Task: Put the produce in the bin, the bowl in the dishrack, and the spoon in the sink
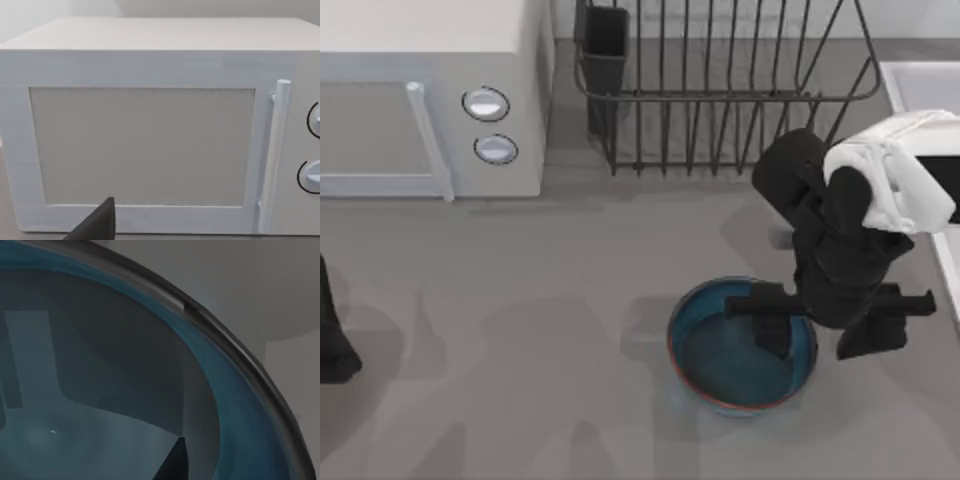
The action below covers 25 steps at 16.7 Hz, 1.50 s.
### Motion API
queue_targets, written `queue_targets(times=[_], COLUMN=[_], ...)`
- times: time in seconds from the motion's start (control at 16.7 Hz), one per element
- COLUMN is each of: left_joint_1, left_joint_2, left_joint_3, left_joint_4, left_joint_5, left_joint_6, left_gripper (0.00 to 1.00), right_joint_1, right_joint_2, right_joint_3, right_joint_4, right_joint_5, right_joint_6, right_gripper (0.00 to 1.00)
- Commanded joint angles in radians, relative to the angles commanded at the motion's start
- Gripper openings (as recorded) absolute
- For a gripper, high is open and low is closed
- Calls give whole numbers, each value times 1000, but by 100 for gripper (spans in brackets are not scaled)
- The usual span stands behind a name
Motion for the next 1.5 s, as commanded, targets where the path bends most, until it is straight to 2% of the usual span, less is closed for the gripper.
queue_targets(times=[0.3, 0.36, 0.96, 1.5], left_joint_1=[0, 0, 0, 0], left_joint_2=[0, 0, 0, 0], left_joint_3=[0, 0, 0, 0], left_joint_4=[0, 0, 0, 0], left_joint_5=[0, 0, 0, 0], left_joint_6=[0, 0, 0, 0], left_gripper=[100, 100, 100, 100], right_joint_1=[0, 0, 1, -3], right_joint_2=[0, 0, -4, -104], right_joint_3=[0, 0, 14, 248], right_joint_4=[0, 0, -16, -357], right_joint_5=[0, 0, 1, 1], right_joint_6=[0, 0, -1, -4], right_gripper=[2, 0, 0, 0])
